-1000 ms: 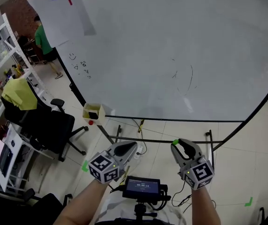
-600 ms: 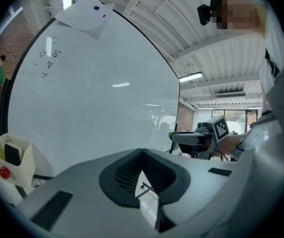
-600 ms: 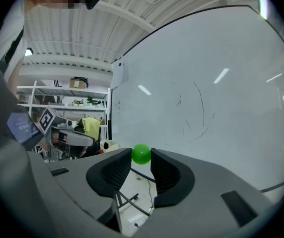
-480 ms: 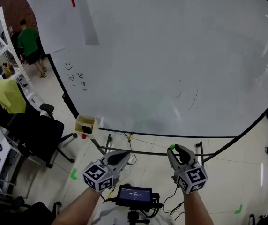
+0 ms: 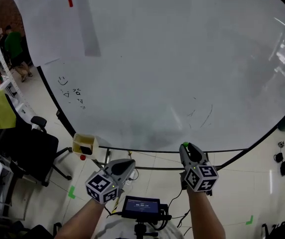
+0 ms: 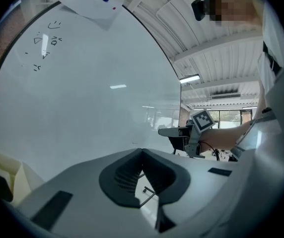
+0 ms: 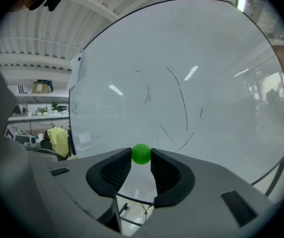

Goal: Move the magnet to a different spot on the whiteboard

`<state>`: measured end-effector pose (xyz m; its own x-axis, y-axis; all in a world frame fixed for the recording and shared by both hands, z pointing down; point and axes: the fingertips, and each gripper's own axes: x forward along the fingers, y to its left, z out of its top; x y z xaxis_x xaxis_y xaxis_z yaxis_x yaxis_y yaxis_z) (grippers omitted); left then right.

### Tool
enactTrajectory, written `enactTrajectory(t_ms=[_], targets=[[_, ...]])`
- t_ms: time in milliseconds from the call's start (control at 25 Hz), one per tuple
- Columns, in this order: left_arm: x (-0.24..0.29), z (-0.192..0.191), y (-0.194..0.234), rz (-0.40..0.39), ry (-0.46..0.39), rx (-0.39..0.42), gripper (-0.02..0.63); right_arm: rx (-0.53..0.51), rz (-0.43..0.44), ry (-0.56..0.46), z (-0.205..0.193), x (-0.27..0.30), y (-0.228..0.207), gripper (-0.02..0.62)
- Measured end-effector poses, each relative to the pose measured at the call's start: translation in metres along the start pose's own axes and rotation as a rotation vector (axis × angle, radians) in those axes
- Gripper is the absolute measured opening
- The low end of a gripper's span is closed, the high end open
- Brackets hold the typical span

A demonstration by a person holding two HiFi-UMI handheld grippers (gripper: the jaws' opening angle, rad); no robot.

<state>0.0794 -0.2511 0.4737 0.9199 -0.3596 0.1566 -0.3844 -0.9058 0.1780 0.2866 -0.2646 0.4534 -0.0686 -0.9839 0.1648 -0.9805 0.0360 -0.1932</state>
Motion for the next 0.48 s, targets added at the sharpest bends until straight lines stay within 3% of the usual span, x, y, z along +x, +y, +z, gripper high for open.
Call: enactTrajectory(t_ms=[160,480], targets=[[0.013,0.002,0.014,-0.032,0.0,-0.004,0.023,0.033,-0.062,-0.005,0.006,0.021,-0.012,0.155],[0.032,0.001,0.032,-0.098,0.0,-0.014,0.023,-0.019,-0.153,-0.001,0.023,0.049,-0.026,0.155]])
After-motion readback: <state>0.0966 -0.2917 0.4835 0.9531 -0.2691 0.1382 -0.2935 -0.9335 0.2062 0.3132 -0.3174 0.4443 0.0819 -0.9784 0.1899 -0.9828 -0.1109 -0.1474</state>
